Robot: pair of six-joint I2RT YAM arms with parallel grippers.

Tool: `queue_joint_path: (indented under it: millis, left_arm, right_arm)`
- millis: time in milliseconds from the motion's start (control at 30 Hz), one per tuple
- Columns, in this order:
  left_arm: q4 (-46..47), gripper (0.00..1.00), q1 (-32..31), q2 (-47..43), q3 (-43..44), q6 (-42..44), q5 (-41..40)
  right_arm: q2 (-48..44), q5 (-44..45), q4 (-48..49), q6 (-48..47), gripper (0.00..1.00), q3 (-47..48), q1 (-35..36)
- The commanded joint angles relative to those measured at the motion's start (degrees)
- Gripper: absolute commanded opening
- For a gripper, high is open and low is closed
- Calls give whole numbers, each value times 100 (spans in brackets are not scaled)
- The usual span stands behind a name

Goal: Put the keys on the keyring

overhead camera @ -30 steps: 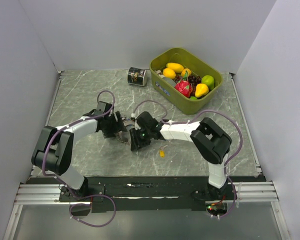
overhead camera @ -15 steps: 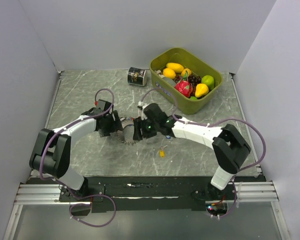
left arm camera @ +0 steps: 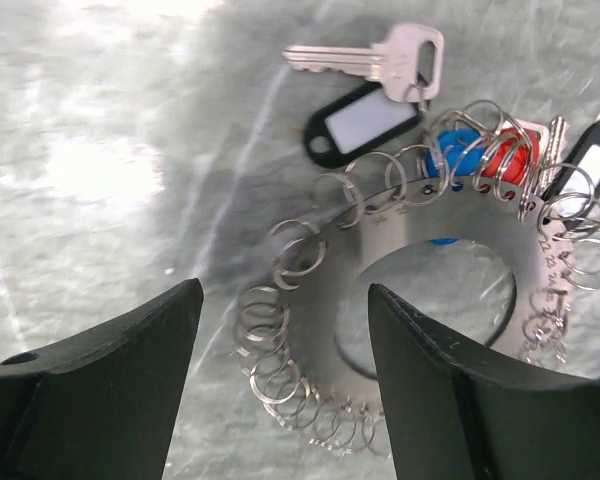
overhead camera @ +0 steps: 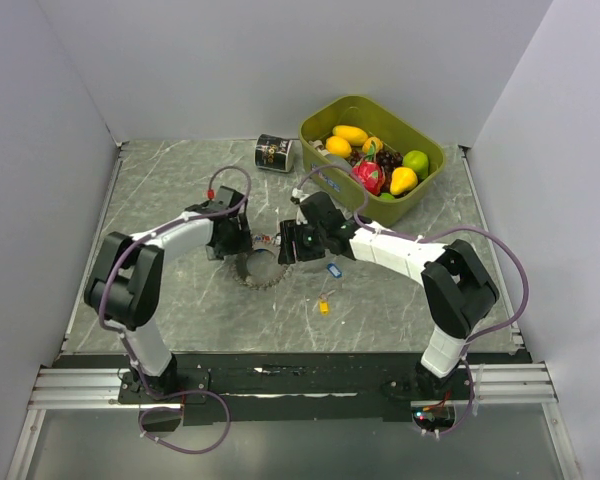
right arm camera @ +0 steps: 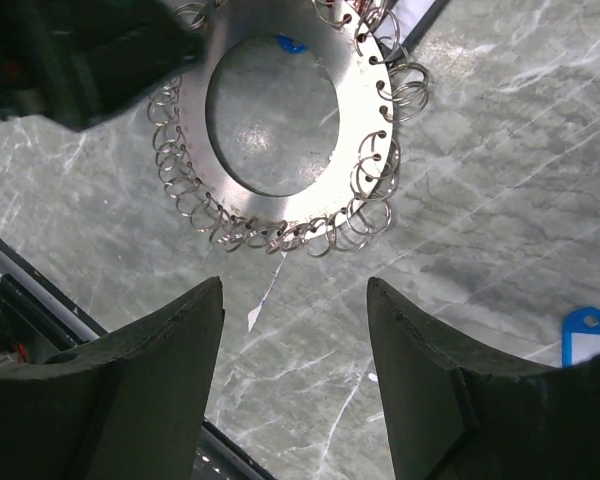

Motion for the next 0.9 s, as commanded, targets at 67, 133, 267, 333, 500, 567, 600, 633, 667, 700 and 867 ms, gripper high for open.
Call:
queue_joint_path:
  millis: [67, 133, 267, 333, 500, 567, 600, 633, 667, 700, 867]
  left_arm:
    - [-313, 72, -390, 396, 298, 180, -525]
    - [-313, 69, -478, 536, 307, 180, -614]
    - [-269, 54, -549, 712, 272, 338, -587]
    - [-252, 37, -549, 765, 246, 417, -526]
    - [-339, 12, -610, 818, 316, 637, -570]
    - [-392, 11, -689, 818, 359, 681, -727]
    - [-444, 11, -724, 809, 368, 690, -780]
    - [-462, 9, -794, 792, 377, 707, -833]
    - [-480, 8, -830, 783, 377, 725, -964]
    - [-550, 7, -865, 766, 377, 742, -1035]
    - [-656, 6, -1155, 590, 220, 725, -1290]
  right_arm:
    - [-265, 62, 50, -14, 67, -211, -43]
    - [-335, 80, 67, -23, 67, -273, -61]
    - [-397, 115, 59, -49, 67, -369, -70]
    - [-414, 115, 32, -76, 67, -378, -78]
    - [-432, 194, 6, -93, 67, -422, -114]
    - [-459, 203, -3, -102, 67, -440, -122]
    - [-476, 203, -12, -120, 67, -448, -122]
    - [-485, 229, -29, -128, 67, -449, -122]
    - [-502, 238, -21, -128, 67, -466, -122]
    - [-502, 238, -21, -146, 67, -466, -131]
    - [-511, 230, -29, -155, 67, -492, -140]
